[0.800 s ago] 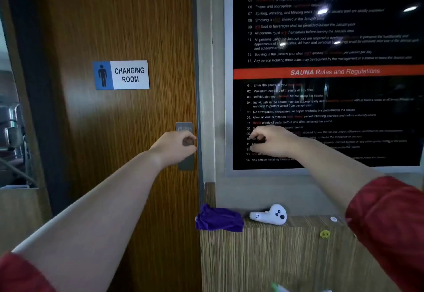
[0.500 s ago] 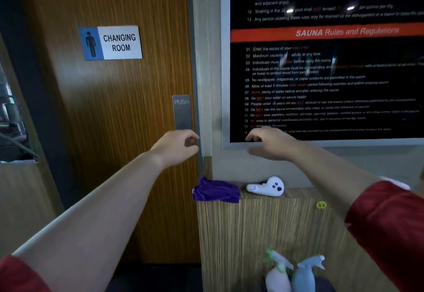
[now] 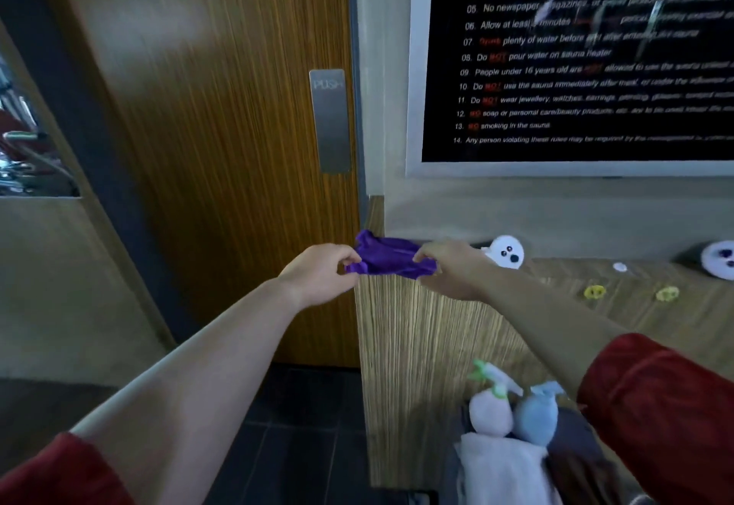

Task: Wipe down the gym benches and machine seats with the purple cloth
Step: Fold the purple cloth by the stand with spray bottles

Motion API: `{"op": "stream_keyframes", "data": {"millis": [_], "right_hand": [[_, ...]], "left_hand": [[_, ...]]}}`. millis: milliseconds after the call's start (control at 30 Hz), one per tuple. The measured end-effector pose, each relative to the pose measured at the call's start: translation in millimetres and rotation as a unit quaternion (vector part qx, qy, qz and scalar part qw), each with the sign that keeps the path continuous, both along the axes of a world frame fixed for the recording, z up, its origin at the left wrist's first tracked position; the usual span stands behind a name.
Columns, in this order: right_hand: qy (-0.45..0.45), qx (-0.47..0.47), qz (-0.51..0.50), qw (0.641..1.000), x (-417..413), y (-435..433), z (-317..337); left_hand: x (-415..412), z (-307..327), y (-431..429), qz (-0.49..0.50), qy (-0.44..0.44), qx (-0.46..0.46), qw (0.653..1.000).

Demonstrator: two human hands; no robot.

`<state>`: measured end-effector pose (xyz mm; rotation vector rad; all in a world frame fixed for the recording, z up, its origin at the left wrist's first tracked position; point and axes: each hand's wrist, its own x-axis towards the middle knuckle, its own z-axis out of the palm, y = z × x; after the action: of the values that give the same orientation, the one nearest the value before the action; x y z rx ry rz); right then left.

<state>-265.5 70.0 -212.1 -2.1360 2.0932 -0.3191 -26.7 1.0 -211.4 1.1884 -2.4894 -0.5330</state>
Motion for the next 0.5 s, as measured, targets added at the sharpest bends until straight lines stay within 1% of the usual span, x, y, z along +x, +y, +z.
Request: {"op": "stream_keyframes", "data": {"millis": [133, 200, 333, 500], "right_hand": [[-0.040, -0.022, -0.005, 0.999, 14, -22, -23], [-0.038, -0.034, -0.008, 0.999, 20, -35, -31], [0.034, -0.069, -0.006, 0.997, 35, -65, -49], [0.110, -0.075, -0.051, 0.990, 50, -89, -71]], "left_hand": [[-2, -15, -25, -0.026, -0.002, -0.005, 1.000], [-2, -19, -40, -0.036, 0.002, -0.002, 0.999], [5, -25, -74, -0.046, -0.002, -0.003, 0.999], [21, -31, -104, -0.060, -0.004, 0.000, 0.998]]}}
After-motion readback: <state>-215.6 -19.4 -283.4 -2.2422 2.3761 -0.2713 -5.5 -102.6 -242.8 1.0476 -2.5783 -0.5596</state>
